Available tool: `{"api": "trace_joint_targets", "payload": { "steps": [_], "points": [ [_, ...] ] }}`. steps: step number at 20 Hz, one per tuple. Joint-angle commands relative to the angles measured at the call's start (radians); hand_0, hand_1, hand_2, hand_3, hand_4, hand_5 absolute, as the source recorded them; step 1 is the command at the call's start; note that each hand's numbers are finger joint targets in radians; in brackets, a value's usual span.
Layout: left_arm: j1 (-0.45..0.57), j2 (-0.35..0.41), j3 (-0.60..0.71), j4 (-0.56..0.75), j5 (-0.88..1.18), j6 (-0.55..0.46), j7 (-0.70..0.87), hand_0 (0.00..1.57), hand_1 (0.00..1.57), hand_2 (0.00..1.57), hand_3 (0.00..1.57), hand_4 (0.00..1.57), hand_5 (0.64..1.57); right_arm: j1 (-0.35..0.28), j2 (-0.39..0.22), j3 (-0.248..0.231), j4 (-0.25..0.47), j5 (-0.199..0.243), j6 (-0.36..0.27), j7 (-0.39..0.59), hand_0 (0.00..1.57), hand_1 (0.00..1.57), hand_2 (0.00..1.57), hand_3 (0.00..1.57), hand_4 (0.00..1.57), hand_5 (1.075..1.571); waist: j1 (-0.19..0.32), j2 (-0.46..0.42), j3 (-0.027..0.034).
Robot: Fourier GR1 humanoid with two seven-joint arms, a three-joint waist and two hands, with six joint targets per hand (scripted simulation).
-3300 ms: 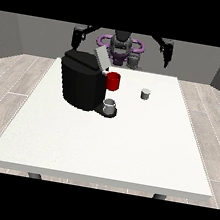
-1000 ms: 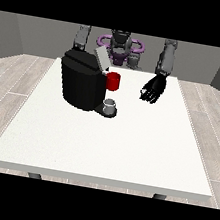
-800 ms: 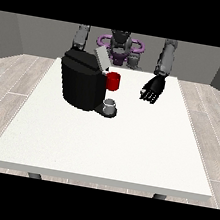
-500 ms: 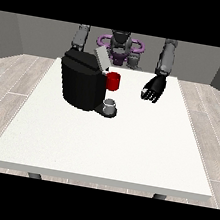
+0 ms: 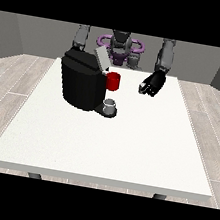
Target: Insert the coffee pod into the coffee machine and close the lid
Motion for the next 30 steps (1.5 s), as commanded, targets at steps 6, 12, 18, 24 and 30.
{"api": "trace_joint_targets", "payload": {
  "steps": [6, 12, 18, 24, 30],
  "points": [
    [-0.127, -0.034, 0.017, -0.082, 0.038, -0.228, 0.072, 1.38, 1.38, 1.38, 1.33, 0.49, 1.571, -0.026, -0.03, -0.064, 0.14, -0.006, -0.016, -0.055, 0.0, 0.0, 0.0, 0.0, 0.0, 1.571, 0.053, -0.063, 0.0006],
    [-0.169, -0.008, 0.056, -0.069, 0.042, -0.265, 0.064, 1.42, 1.42, 1.4, 1.34, 0.56, 1.571, 0.007, 0.029, 0.022, 0.042, 0.023, -0.012, 0.004, 0.0, 0.0, 0.0, 0.0, 0.0, 1.571, -0.021, -0.092, 0.0],
    [-0.294, 0.066, 0.102, -0.063, 0.049, -0.328, 0.057, 1.33, 1.33, 1.35, 1.32, 0.59, 1.571, -0.026, 0.03, 0.077, 0.0, -0.028, -0.037, 0.014, 0.0, 0.0, 0.0, 0.0, 0.0, 1.571, -0.059, -0.057, 0.0001],
    [-0.406, 0.066, 0.199, -0.055, 0.123, -0.39, 0.135, 1.22, 1.22, 1.27, 1.29, 0.51, 1.571, -0.086, -0.021, -0.007, -0.016, -0.034, 0.042, -0.005, 0.0, 0.0, 0.0, 0.0, 0.0, 1.571, -0.093, -0.025, 0.0002],
    [-0.491, 0.029, 0.206, -0.053, 0.121, -0.389, 0.204, 1.22, 1.22, 1.27, 1.26, 0.47, 1.571, -0.117, 0.009, -0.008, -0.009, -0.007, -0.019, -0.022, 0.0, 0.0, 0.0, 0.0, 0.0, 1.571, -0.11, 0.014, 0.0003]
  ]
}}
